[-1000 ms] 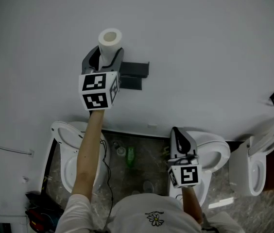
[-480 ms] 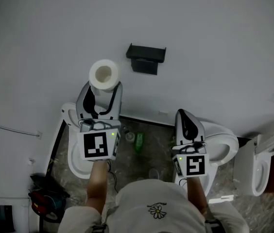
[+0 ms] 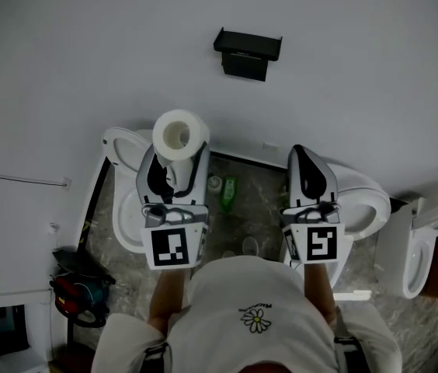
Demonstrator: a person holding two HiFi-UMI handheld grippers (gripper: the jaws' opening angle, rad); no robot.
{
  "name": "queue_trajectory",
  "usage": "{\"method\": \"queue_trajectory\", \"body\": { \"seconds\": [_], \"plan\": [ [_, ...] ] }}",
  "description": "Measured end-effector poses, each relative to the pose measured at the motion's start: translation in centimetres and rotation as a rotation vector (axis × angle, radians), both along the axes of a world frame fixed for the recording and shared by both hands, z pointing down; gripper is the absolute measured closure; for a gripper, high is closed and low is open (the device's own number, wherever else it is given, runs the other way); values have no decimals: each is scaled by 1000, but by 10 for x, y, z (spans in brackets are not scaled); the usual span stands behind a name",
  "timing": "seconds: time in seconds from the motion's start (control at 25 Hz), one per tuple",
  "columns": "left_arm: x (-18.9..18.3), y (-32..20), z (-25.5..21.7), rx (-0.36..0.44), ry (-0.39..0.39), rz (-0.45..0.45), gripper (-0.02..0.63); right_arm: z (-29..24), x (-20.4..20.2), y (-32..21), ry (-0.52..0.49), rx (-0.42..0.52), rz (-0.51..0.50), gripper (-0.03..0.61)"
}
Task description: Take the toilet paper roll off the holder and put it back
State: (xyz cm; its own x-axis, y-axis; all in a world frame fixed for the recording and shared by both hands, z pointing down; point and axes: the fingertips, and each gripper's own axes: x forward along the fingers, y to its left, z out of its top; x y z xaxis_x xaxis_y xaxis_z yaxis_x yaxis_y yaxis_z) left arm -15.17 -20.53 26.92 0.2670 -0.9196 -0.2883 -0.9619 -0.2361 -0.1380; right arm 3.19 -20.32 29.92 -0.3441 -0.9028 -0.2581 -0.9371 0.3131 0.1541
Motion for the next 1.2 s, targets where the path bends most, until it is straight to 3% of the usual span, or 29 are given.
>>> {"method": "queue_trajectory", "body": {
  "seconds": [0.44,1.2],
  "plan": [
    [9,2,30,-50,51,33,333,7,4,-3,-4,-24,13,569],
    [19,-14,25,-63,57,82,334,12,12,-15,-2,-38,37,569]
  ]
}}
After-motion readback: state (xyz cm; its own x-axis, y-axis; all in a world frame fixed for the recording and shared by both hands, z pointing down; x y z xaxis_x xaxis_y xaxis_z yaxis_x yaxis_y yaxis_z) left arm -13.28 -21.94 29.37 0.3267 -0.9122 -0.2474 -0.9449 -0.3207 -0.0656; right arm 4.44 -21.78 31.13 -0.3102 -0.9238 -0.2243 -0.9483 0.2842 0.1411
